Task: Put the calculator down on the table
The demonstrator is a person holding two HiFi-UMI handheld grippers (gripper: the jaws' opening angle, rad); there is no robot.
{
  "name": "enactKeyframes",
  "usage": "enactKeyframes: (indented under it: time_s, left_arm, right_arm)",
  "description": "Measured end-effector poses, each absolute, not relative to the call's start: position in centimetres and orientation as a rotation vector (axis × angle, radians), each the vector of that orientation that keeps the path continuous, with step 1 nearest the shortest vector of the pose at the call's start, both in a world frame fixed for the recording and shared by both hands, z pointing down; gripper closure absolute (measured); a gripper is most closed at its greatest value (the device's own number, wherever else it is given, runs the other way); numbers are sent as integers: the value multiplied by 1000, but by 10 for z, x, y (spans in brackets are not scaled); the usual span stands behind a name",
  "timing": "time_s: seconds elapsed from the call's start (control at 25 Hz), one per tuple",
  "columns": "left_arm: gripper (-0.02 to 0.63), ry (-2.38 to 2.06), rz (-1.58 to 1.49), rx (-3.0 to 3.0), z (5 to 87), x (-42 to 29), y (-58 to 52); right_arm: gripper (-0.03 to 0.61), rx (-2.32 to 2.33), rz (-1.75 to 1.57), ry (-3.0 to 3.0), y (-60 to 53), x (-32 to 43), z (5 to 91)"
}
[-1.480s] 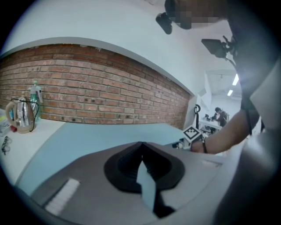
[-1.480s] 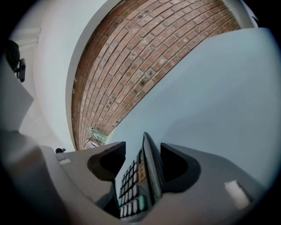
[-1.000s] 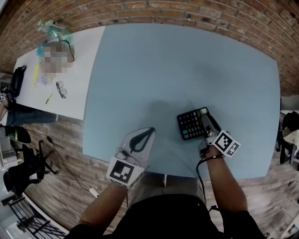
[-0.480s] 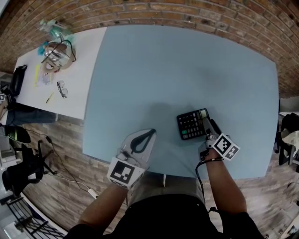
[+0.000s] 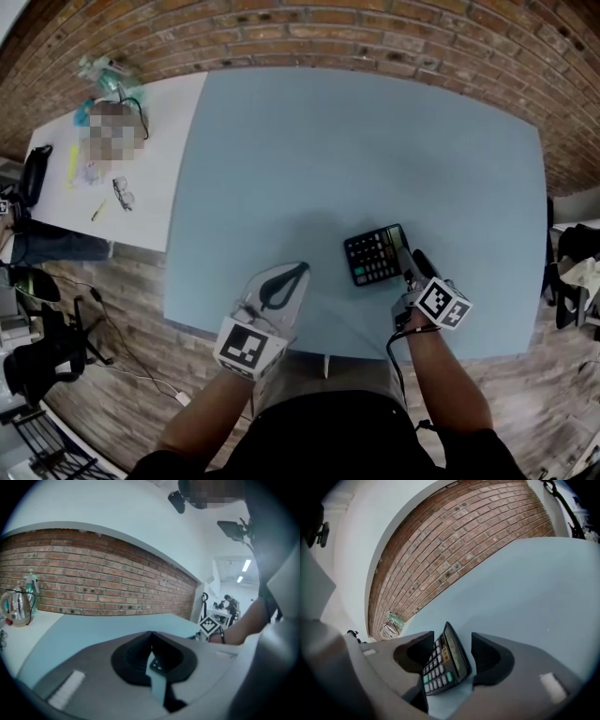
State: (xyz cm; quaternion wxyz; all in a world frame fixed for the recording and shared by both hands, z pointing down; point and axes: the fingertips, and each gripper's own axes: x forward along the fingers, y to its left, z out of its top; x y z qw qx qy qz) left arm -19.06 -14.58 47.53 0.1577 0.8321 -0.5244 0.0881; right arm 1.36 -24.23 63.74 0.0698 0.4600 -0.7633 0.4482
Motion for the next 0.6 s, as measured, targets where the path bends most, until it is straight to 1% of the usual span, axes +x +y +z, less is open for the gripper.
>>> enactKeyframes:
  time_s: [0.44, 0.6]
  left_arm:
    - [617, -1437, 326, 2506, 469, -180, -149]
    - [618, -1445, 345, 2510, 468, -188, -152]
  right_arm:
    - [328, 1288, 996, -2338, -225, 10, 613]
    - [328, 1282, 870, -2361, -229, 12, 600]
